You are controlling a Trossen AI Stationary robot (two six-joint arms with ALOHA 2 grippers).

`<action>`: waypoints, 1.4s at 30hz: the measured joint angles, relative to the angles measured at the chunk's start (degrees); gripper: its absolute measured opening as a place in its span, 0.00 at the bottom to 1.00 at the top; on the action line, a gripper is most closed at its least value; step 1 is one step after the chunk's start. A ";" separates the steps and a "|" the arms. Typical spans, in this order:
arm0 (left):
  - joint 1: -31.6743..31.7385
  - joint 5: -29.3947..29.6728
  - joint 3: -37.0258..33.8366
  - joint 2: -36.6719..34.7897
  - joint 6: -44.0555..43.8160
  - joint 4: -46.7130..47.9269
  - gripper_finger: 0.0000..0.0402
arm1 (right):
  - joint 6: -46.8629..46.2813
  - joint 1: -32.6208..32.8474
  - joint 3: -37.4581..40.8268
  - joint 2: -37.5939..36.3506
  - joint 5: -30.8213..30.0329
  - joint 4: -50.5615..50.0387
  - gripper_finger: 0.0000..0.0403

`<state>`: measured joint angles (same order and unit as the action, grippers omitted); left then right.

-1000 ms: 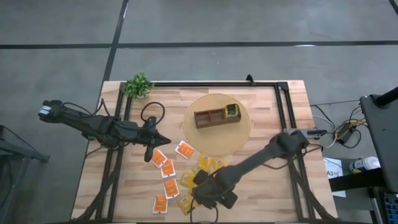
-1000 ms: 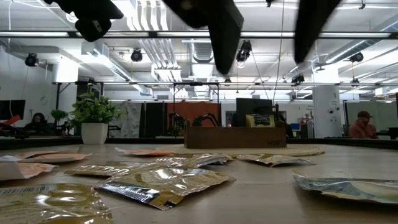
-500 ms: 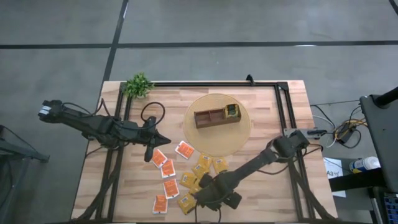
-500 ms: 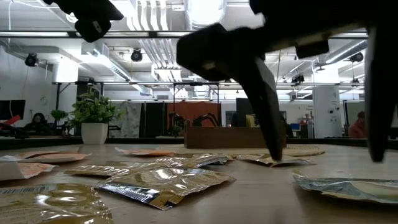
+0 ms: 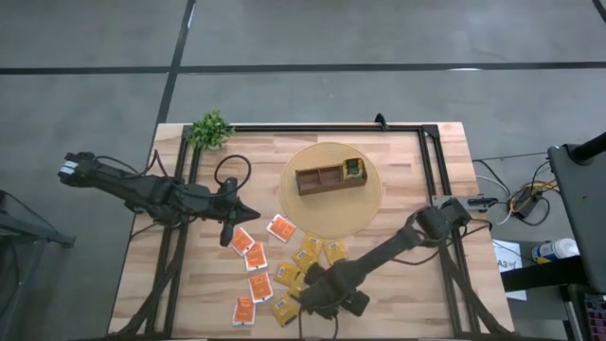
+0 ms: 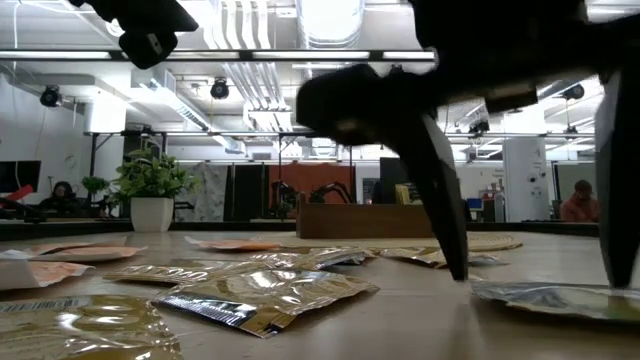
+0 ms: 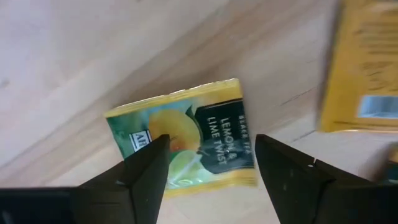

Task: Pick & Place Tea
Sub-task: Put the yellow tea bag into the right section of the wooden organizer

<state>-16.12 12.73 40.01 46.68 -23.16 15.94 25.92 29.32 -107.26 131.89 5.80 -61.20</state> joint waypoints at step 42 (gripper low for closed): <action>-0.11 0.02 0.02 0.00 -0.87 0.00 0.00 | 7.67 -2.38 2.05 0.62 2.23 3.70 0.56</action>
<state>-16.23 12.75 40.03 46.68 -24.03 15.94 33.60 26.94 -105.20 132.51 8.03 -57.50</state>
